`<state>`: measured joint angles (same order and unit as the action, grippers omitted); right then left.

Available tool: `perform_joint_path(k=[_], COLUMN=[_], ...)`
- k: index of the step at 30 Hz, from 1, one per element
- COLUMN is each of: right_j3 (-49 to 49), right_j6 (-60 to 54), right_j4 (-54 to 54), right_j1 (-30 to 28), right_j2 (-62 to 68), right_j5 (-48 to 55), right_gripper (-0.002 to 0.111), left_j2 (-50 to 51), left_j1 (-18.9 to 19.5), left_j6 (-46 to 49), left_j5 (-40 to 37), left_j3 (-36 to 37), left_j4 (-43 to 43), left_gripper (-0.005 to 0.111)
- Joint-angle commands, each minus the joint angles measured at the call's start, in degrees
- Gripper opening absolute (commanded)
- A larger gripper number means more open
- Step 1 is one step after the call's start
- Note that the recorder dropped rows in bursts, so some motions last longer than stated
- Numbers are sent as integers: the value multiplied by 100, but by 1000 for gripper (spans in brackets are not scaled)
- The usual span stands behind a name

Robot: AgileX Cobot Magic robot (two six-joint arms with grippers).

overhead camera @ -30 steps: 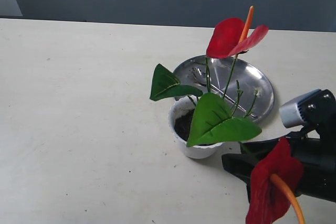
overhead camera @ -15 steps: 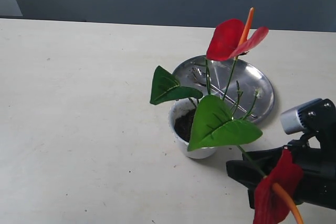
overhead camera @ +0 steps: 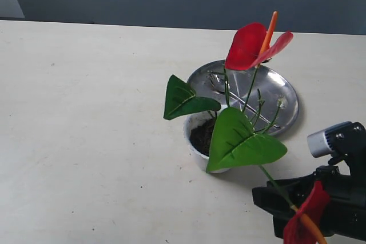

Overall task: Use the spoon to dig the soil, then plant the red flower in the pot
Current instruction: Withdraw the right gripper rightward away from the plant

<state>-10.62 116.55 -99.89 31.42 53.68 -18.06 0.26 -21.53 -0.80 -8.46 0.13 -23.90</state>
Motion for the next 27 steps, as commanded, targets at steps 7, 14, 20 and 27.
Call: perform_joint_path(k=[7, 14, 20, 27], right_j3=[59, 59, 244, 347], right_j6=[167, 177, 200, 323], right_j4=[-5, -5, -5, -5], right_j1=[5, 5, 5, 5], right_j2=[-9, -9, -9, -9], right_j5=[112, 175, 544, 664], right_gripper=[36, 36, 36, 36], left_j2=[-26, -26, -26, -26], left_j1=[-38, -38, -38, -38], left_j6=[-32, -32, -32, -32], left_j5=[59, 59, 59, 59], left_j3=[-13, -13, -13, -13], left_j4=[45, 45, 45, 45], left_gripper=[1, 1, 1, 1])
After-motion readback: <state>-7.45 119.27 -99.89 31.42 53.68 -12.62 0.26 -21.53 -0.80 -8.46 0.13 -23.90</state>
